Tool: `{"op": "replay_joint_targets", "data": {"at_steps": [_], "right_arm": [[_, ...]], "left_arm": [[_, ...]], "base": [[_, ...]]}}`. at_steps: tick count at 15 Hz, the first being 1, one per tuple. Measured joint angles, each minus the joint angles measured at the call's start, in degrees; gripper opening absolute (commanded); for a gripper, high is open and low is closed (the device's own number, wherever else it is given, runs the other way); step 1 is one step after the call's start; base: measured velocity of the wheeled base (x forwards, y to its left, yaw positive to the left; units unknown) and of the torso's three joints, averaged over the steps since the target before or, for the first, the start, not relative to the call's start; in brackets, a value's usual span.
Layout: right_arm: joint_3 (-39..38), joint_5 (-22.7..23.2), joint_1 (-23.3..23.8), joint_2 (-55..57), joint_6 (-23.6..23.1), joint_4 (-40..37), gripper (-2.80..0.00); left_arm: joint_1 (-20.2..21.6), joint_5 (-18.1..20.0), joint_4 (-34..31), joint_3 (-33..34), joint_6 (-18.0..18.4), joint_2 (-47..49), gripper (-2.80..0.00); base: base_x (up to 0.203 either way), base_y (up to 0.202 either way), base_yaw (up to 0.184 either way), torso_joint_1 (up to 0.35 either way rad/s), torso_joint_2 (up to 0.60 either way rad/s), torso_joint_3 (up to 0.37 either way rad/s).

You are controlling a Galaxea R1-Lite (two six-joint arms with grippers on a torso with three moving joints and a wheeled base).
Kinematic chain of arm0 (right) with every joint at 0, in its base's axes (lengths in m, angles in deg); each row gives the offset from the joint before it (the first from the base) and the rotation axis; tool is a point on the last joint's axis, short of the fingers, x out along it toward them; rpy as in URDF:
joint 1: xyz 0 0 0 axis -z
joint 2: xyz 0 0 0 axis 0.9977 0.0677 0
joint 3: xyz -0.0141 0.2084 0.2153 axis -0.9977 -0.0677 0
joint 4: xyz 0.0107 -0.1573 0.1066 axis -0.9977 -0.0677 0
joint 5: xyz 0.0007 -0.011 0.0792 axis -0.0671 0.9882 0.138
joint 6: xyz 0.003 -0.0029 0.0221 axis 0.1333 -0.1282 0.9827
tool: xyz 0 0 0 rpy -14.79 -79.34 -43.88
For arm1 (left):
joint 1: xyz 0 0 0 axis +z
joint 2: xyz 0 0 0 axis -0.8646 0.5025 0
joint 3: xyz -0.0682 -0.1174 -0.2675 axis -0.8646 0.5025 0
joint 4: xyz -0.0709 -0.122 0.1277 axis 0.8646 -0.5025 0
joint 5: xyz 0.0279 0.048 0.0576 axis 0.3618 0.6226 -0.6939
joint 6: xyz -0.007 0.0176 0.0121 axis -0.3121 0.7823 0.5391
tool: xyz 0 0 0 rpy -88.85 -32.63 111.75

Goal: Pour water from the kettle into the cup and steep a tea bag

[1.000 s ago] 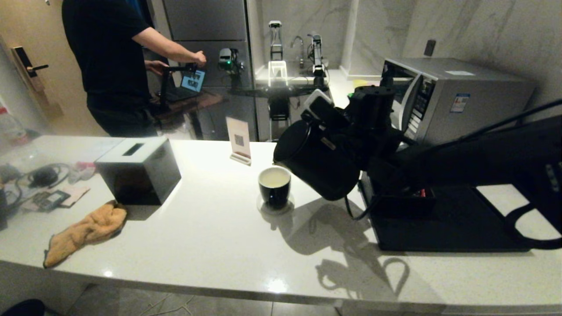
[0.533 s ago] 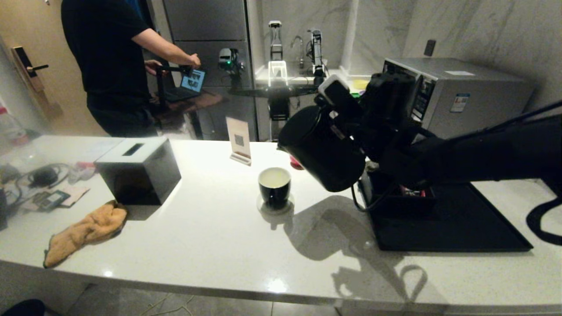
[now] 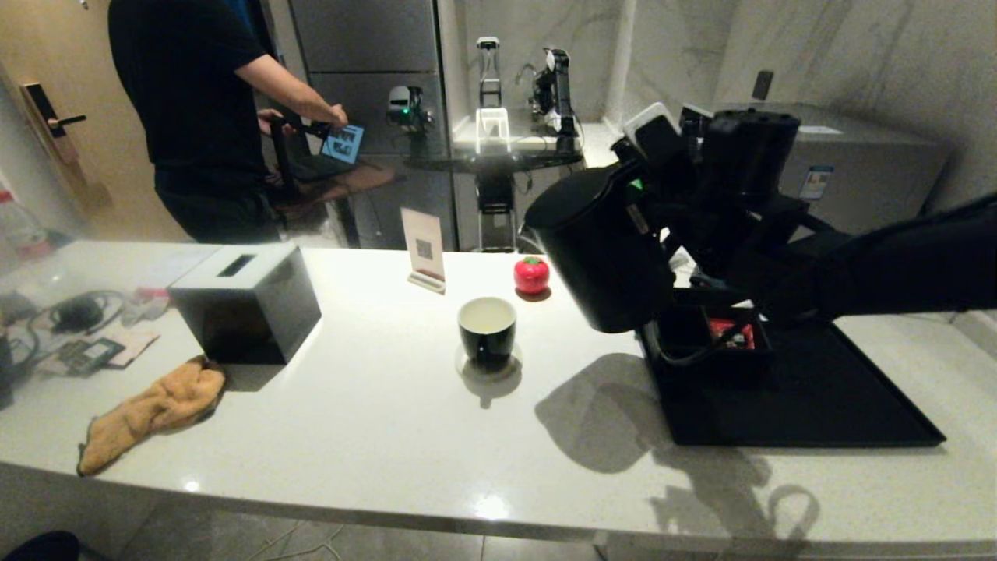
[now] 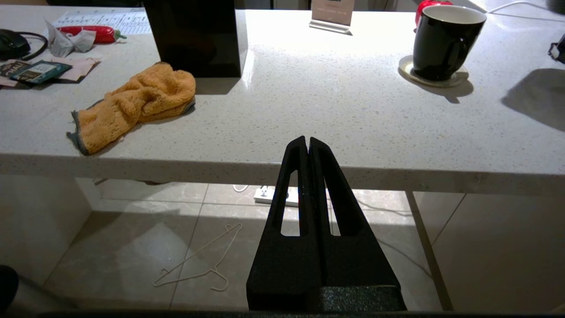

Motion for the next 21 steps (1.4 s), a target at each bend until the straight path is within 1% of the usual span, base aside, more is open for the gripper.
{"op": "replay_joint_targets", "data": {"at_steps": [5, 7, 9, 11, 13, 15, 19, 21], "right_arm": [[-2.6, 0.1, 4.0, -3.4, 7.0, -1.0, -2.80], [-5.1, 0.1, 5.8, -5.2, 9.2, -1.3, -2.80], [-8.3, 0.1, 8.0, -7.5, 12.4, -2.8, -2.80], [-11.5, 0.2, 10.9, -9.9, 16.6, -3.8, -2.80], [-13.8, 0.2, 13.5, -11.7, 19.5, -3.7, -2.80], [-15.5, 0.2, 16.6, -13.2, 21.8, -3.7, -2.80], [-17.5, 0.6, 24.4, -15.2, 27.2, -3.6, -2.80], [-18.1, 0.8, 27.9, -15.7, 28.4, -3.5, -2.80]], "left_arm": [[0.0, 0.0, 0.0, 0.0, 0.0, 0.0, -2.80], [0.0, 0.0, 0.0, 0.0, 0.0, 0.0, -2.80], [0.0, 0.0, 0.0, 0.0, 0.0, 0.0, -2.80], [0.0, 0.0, 0.0, 0.0, 0.0, 0.0, -2.80], [0.0, 0.0, 0.0, 0.0, 0.0, 0.0, -2.80], [0.0, 0.0, 0.0, 0.0, 0.0, 0.0, -2.80], [0.0, 0.0, 0.0, 0.0, 0.0, 0.0, -2.80], [0.0, 0.0, 0.0, 0.0, 0.0, 0.0, -2.80]], "base": [[0.000, 0.000, 0.000, 0.000, 0.00, 0.000], [0.000, 0.000, 0.000, 0.000, 0.00, 0.000], [0.000, 0.000, 0.000, 0.000, 0.00, 0.000], [0.000, 0.000, 0.000, 0.000, 0.00, 0.000], [0.000, 0.000, 0.000, 0.000, 0.00, 0.000], [0.000, 0.000, 0.000, 0.000, 0.00, 0.000], [0.000, 0.000, 0.000, 0.000, 0.00, 0.000], [0.000, 0.000, 0.000, 0.000, 0.00, 0.000]]}}
